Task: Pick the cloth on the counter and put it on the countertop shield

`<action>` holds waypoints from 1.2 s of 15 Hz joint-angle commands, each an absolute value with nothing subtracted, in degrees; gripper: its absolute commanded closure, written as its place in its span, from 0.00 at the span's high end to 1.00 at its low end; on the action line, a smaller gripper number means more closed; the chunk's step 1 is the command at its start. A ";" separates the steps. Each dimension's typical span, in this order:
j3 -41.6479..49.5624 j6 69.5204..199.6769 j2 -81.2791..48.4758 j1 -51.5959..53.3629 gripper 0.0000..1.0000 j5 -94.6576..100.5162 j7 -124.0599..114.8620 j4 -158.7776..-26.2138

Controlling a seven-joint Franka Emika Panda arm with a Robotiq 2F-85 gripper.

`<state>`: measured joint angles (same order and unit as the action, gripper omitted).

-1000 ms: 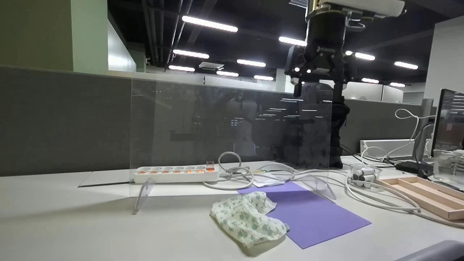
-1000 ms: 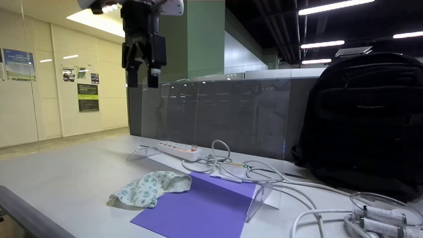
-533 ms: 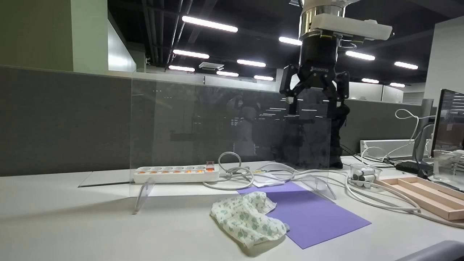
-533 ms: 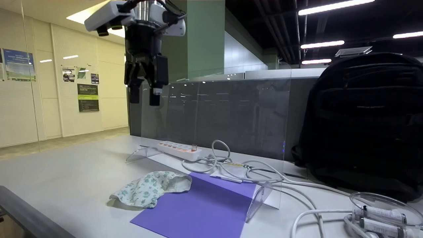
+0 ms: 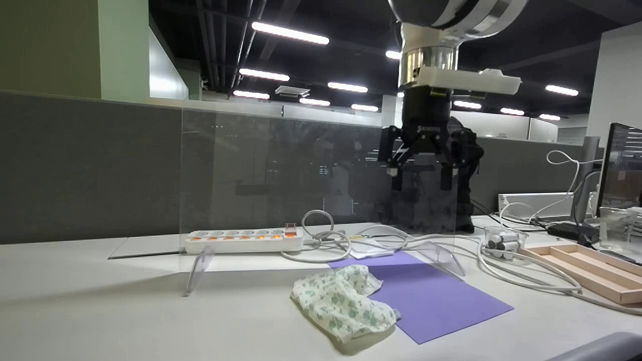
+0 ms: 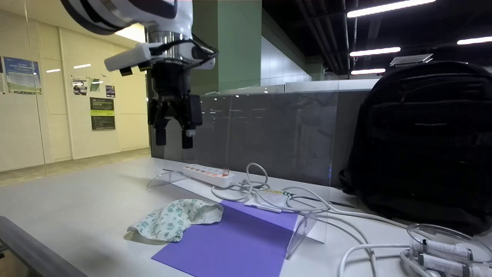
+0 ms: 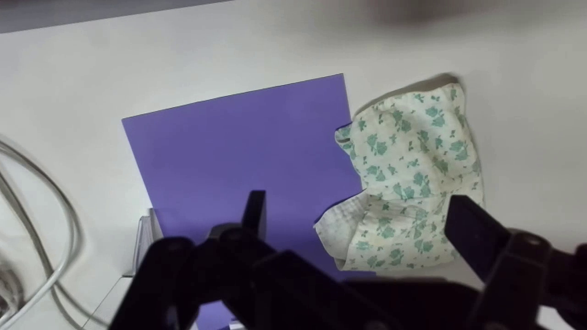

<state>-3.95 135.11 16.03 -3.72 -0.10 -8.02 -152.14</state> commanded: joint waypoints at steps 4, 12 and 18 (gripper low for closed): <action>-5.34 142.95 1.09 -0.70 1.00 4.53 -11.17 -150.98; -3.82 152.55 -13.01 4.62 1.00 8.35 -10.97 -146.79; -1.72 155.76 -21.00 6.44 0.72 7.87 -8.97 -142.35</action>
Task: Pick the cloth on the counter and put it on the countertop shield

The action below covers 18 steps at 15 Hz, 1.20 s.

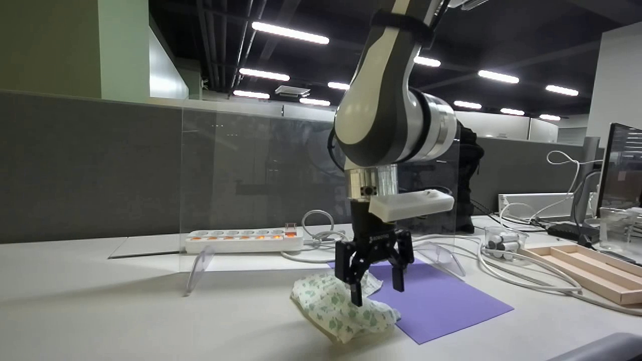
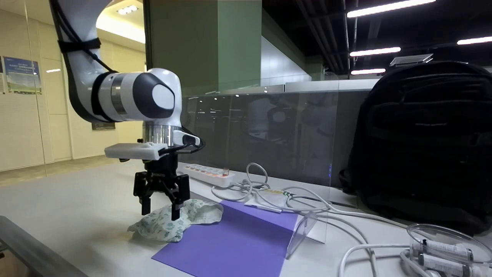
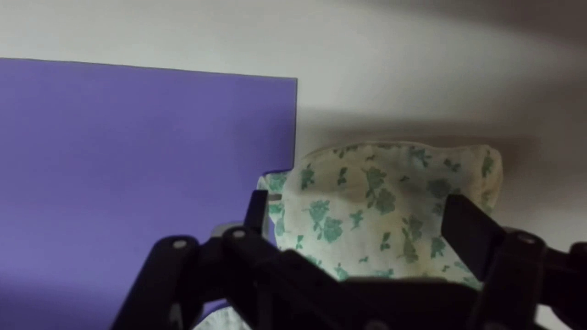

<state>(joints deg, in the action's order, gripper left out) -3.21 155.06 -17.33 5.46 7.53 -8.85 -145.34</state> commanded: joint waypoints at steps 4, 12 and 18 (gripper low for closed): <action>-1.62 156.69 -23.25 6.65 0.45 6.71 -8.08 -140.88; -3.06 155.30 -21.66 6.27 0.00 4.41 -5.61 -140.55; -0.41 149.26 -15.64 8.54 0.00 7.37 -7.81 -138.08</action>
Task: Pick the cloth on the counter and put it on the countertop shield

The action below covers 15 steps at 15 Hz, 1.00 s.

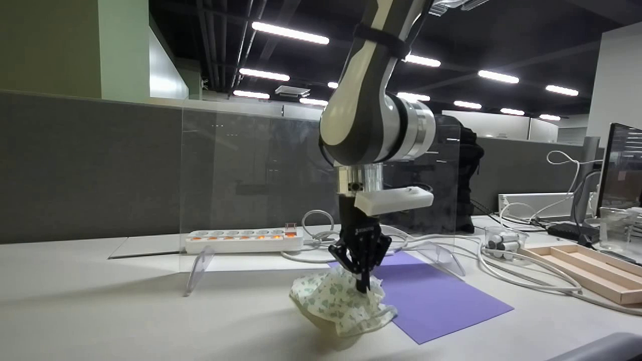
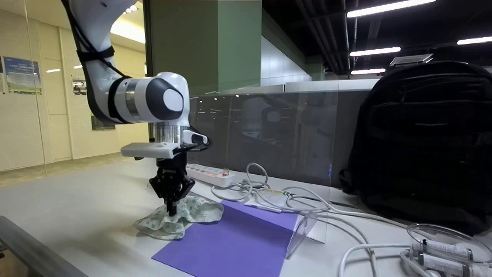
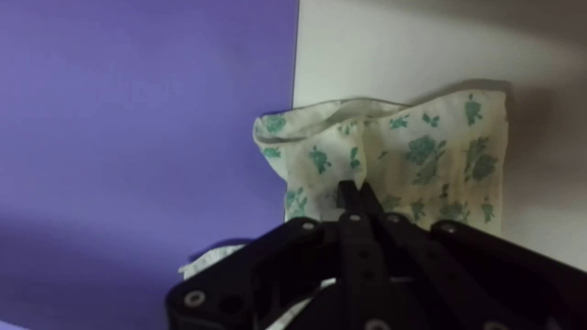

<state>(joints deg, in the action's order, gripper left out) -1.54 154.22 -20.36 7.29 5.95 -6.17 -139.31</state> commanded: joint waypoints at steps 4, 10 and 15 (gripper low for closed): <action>-0.21 141.41 -8.87 8.88 0.00 10.88 -9.98 -135.17; -2.11 132.79 1.99 7.07 0.00 12.69 -11.18 -129.93; -2.95 131.42 4.58 5.63 0.01 11.21 -8.70 -128.48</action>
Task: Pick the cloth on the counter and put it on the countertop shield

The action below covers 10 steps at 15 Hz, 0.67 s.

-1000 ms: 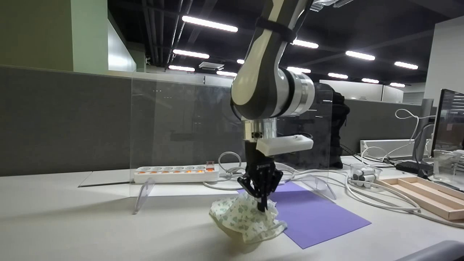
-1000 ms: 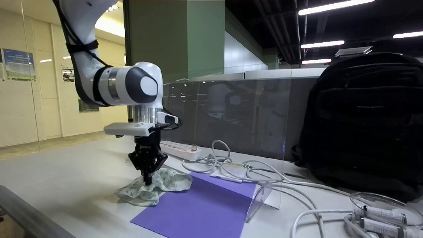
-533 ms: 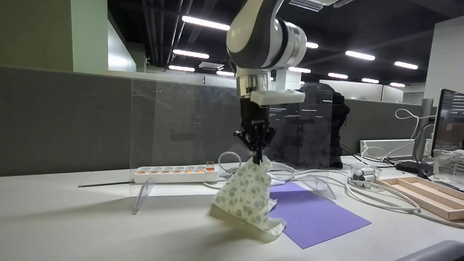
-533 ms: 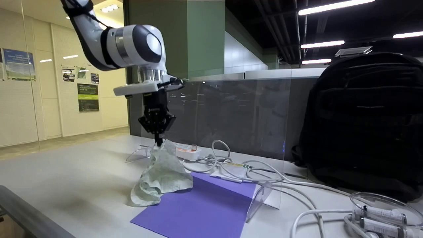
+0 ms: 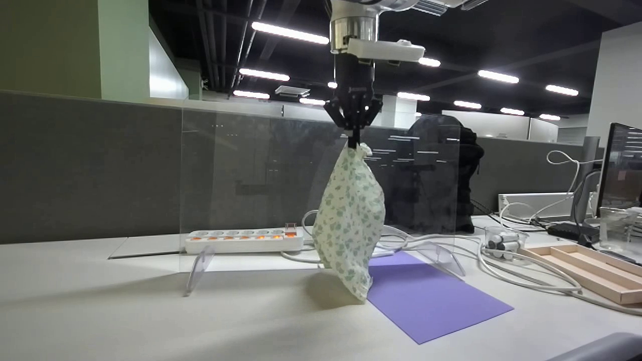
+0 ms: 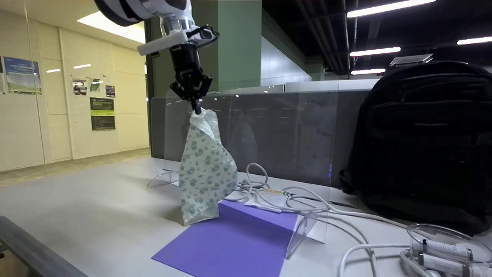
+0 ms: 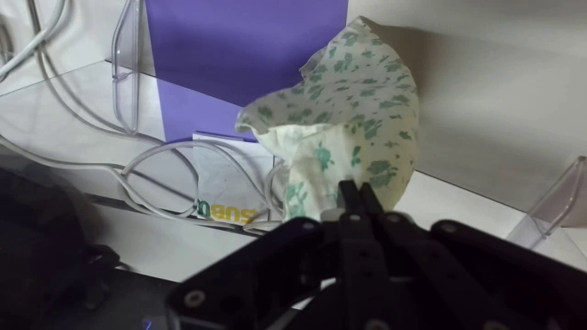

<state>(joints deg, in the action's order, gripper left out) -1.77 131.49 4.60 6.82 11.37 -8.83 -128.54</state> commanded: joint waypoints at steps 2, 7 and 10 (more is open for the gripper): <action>-2.98 131.20 4.94 5.53 0.01 11.22 -8.71 -128.48; -4.04 134.07 3.32 4.86 0.00 15.82 -14.81 -126.18; -4.76 135.24 2.61 4.53 0.00 18.84 -19.59 -122.83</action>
